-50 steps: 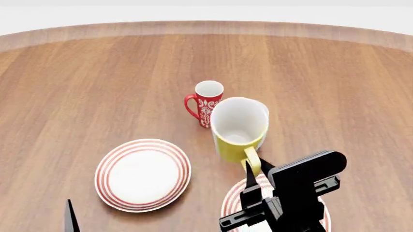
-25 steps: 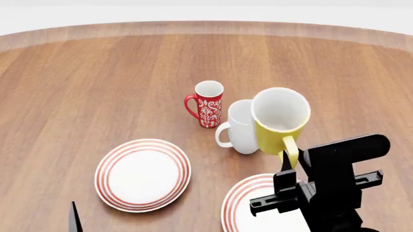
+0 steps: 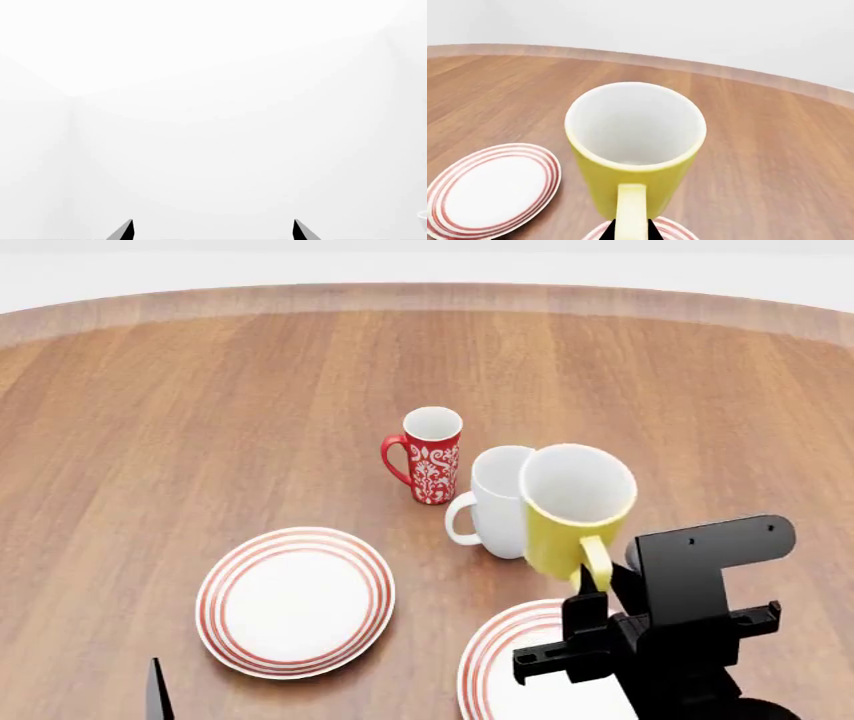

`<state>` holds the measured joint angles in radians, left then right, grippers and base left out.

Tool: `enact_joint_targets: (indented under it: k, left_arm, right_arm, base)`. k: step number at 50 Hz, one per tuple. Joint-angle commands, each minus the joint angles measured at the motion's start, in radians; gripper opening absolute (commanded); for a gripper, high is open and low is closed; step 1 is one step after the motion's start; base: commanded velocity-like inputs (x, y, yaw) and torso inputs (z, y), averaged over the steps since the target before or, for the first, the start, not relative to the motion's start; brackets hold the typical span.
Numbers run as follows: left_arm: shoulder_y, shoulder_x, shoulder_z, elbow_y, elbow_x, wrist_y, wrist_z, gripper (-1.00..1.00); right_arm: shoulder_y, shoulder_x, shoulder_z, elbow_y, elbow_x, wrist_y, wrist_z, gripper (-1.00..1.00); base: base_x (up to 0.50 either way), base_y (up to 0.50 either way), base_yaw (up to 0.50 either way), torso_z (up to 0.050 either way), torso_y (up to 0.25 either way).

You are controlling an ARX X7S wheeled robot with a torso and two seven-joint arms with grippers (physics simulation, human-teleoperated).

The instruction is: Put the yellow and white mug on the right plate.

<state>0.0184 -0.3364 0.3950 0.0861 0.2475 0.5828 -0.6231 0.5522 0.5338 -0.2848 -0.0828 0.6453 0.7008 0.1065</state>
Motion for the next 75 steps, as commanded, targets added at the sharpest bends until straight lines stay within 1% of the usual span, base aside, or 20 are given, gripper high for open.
enact_joint_targets:
  k: [1,7,16,37,55,75]
  left_arm:
    - [0.002,0.017,-0.025,0.012,0.005,-0.012,0.023,1.0]
    - [0.002,0.015,-0.023,0.01,0.002,-0.014,0.023,1.0]
    - [0.004,0.013,-0.018,0.016,0.003,-0.018,0.023,1.0]
    - [0.0,0.009,-0.008,0.002,0.005,-0.009,0.015,1.0]
    - [0.003,0.004,-0.003,0.013,0.008,-0.017,0.011,1.0]
    - [0.003,0.0,0.002,0.022,0.003,-0.027,0.009,1.0]
  right_arm:
    - [0.016,-0.033,0.012,0.029,-0.024,0.016,-0.031,-1.0]
    - [-0.016,-0.015,-0.009,0.012,-0.038,0.027,-0.022,-1.0]
    - [0.006,0.001,-0.021,0.066,-0.068,0.025,-0.023,-1.0]
    - [0.022,-0.027,-0.089,0.123,-0.11,-0.008,-0.057,-1.0]
    - [0.032,-0.058,-0.117,0.199,-0.137,-0.048,-0.07,-1.0]
    - [-0.014,-0.057,-0.135,0.231,-0.152,-0.073,-0.069,-1.0]
  base:
    - [0.0,0.0,0.0,0.0,0.0]
    - [0.0,0.0,0.0,0.0,0.002]
    - [0.0,0.0,0.0,0.0,0.0]
    - [0.0,0.0,0.0,0.0,0.0]
    - [0.0,0.0,0.0,0.0,0.0]
    - [0.0,0.0,0.0,0.0,0.0]
